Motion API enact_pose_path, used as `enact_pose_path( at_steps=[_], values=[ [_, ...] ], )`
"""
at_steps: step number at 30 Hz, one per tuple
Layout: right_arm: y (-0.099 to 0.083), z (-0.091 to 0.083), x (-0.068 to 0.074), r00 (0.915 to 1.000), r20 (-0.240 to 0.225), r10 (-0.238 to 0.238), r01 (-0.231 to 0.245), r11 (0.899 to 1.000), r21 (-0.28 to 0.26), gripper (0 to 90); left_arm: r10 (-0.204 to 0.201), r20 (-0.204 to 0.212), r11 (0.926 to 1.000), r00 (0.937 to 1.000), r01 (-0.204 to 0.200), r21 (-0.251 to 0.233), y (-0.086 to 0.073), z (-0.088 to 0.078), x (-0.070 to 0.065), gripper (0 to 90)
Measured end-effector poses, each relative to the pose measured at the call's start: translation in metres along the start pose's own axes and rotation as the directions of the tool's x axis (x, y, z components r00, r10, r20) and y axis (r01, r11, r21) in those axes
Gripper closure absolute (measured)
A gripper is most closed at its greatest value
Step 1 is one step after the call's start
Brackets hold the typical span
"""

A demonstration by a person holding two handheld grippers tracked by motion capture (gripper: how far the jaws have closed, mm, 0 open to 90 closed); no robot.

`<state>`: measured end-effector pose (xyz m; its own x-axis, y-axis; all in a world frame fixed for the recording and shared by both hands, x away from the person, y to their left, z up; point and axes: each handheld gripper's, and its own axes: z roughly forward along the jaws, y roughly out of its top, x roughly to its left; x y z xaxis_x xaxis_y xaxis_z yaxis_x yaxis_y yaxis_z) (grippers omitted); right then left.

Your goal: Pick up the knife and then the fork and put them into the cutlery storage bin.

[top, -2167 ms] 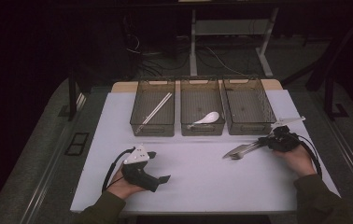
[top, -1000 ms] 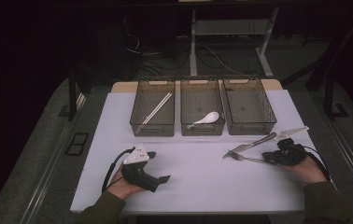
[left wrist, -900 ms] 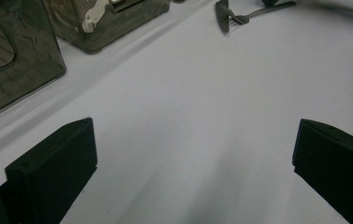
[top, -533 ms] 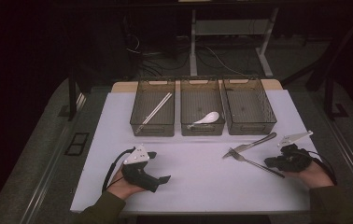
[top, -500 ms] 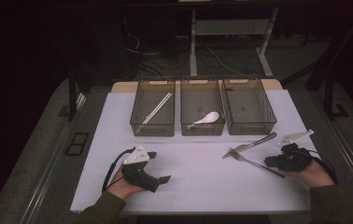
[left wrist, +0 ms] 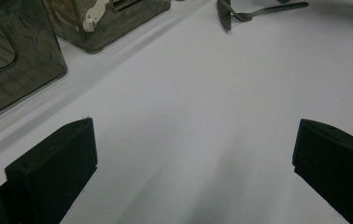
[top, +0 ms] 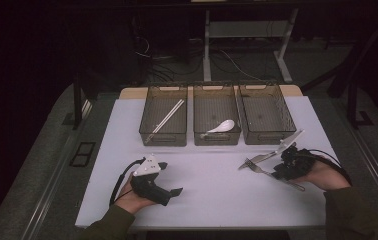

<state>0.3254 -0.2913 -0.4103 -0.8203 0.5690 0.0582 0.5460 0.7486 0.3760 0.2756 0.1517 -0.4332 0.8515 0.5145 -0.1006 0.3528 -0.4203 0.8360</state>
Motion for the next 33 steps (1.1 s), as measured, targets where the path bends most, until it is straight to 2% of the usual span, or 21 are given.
enact_pose_path(
  at_steps=[4, 10, 17, 25, 29, 33],
  values=[
    [0.012, 0.009, 0.0, 0.9992, 0.003, -0.04, 0.04, 0.997, 0.069, 73.3, 0.001, 0.003, 1.0, 1.0, -0.001, 0.0, 0.0, 0.0, 0.0, 0.0],
    [0.022, 0.02, 0.003, 0.9968, 0.012, -0.079, 0.077, 0.985, 0.152, 79.1, 0.0, 0.006, 1.0, 1.0, 0.0, 0.0, 0.0, 0.0, 0.0, 0.0],
    [0.027, 0.023, 0.006, 0.9963, 0.034, -0.079, 0.071, 0.979, 0.194, 82.9, 0.0, 0.008, 1.0, 1.0, 0.0, 0.002, 0.0, 0.001, -0.001, 0.0],
    [0.025, 0.022, 0.006, 0.9965, 0.035, -0.076, 0.068, 0.981, 0.18, 85.0, 0.003, 0.012, 1.0, 0.9999, -0.003, 0.002, 0.0, 0.001, -0.001, 0.0],
    [0.018, 0.017, 0.002, 0.999, 0.012, -0.044, 0.042, 0.991, 0.13, 85.0, 0.004, 0.014, 1.0, 0.9999, -0.004, 0.002, 0.0, 0.0, 0.0, 0.0],
    [0.011, 0.006, -0.001, 0.9999, -0.016, -0.003, 0.004, 0.999, 0.042, 85.1, 0.004, 0.014, 1.0, 0.9999, -0.004, 0.002, 0.0, 0.0, -0.001, 0.0]
  ],
)
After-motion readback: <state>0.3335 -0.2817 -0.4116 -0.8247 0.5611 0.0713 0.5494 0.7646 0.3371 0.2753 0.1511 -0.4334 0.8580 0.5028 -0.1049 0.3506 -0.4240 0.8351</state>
